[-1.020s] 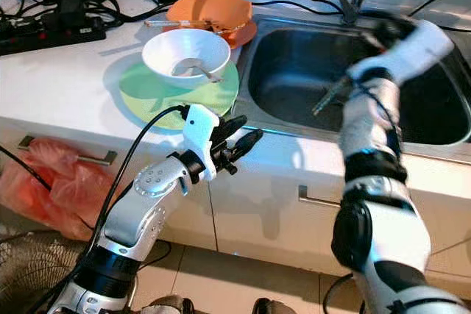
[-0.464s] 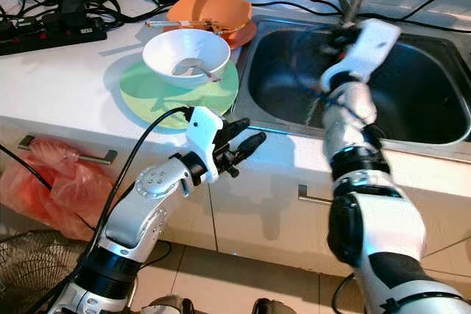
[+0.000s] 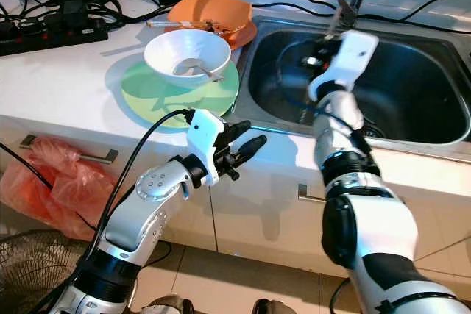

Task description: Kitchen organization

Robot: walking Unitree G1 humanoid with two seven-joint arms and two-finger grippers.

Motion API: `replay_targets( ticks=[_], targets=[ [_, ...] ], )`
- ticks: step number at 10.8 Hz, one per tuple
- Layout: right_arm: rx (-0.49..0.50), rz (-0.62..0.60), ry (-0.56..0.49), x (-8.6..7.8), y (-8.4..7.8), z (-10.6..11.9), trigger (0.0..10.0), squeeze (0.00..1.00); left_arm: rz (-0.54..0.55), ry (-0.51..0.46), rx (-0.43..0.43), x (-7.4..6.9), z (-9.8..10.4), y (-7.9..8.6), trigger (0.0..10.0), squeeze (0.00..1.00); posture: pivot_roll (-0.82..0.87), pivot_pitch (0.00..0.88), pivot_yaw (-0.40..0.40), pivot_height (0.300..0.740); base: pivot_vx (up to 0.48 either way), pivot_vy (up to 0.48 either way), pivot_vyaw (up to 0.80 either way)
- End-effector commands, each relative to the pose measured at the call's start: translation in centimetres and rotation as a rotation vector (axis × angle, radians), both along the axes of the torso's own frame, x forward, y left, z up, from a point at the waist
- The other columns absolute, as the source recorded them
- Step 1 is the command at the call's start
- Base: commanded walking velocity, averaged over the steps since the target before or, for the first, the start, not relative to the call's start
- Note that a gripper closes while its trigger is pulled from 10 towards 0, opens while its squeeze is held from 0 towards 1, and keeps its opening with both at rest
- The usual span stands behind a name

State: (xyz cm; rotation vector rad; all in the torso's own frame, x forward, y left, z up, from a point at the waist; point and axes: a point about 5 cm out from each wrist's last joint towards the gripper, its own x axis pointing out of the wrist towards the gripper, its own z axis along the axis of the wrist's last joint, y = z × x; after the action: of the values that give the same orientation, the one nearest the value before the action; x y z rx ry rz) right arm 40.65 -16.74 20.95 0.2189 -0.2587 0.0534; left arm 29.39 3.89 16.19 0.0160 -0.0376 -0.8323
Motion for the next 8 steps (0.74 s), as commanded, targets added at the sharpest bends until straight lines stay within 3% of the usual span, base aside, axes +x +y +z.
replay_targets(
  ticks=[1, 2, 3, 4, 5, 8],
  targets=[
    [-0.011, 0.041, 0.044, -0.18, 0.83, -1.35, 10.0, 0.0, -0.011, -0.005, 0.01, -0.3, 0.06, -0.1, 10.0, 0.0, 0.23, 0.083, -0.043, 0.74, 0.0, 0.0, 0.0],
    [-0.01, 0.053, 0.053, -0.22, 1.15, -1.61, 10.0, 1.0, -0.01, -0.004, 0.011, -0.29, 0.04, -0.11, 10.0, 0.0, 0.23, 0.087, -0.044, 0.74, 0.0, 0.0, 0.0],
    [-0.003, 0.059, 0.056, -0.2, 1.29, -1.64, 10.0, 1.0, -0.009, -0.002, 0.011, -0.29, 0.03, -0.09, 10.0, 0.0, 0.23, 0.09, -0.044, 0.74, 0.0, 0.0, 0.0],
    [-0.01, 0.066, 0.057, -0.18, 1.45, -1.64, 10.0, 0.89, -0.008, -0.001, 0.011, -0.29, 0.01, -0.09, 10.0, 0.0, 0.23, 0.092, -0.044, 0.74, 0.0, 0.0, 0.0],
    [-0.016, 0.077, 0.059, -0.16, 1.6, -1.62, 10.0, 0.0, -0.007, 0.0, 0.011, -0.27, 0.0, -0.07, 10.0, 0.0, 0.23, 0.092, -0.045, 0.74, 0.0, 0.0, 0.0],
    [0.003, 0.082, 0.024, -0.06, 1.61, -0.85, 10.0, 0.0, -0.004, -0.003, 0.008, -0.23, 0.04, -0.12, 10.0, 0.0, 0.22, 0.095, -0.044, 0.74, 0.0, 0.0, 0.0]
  ],
)
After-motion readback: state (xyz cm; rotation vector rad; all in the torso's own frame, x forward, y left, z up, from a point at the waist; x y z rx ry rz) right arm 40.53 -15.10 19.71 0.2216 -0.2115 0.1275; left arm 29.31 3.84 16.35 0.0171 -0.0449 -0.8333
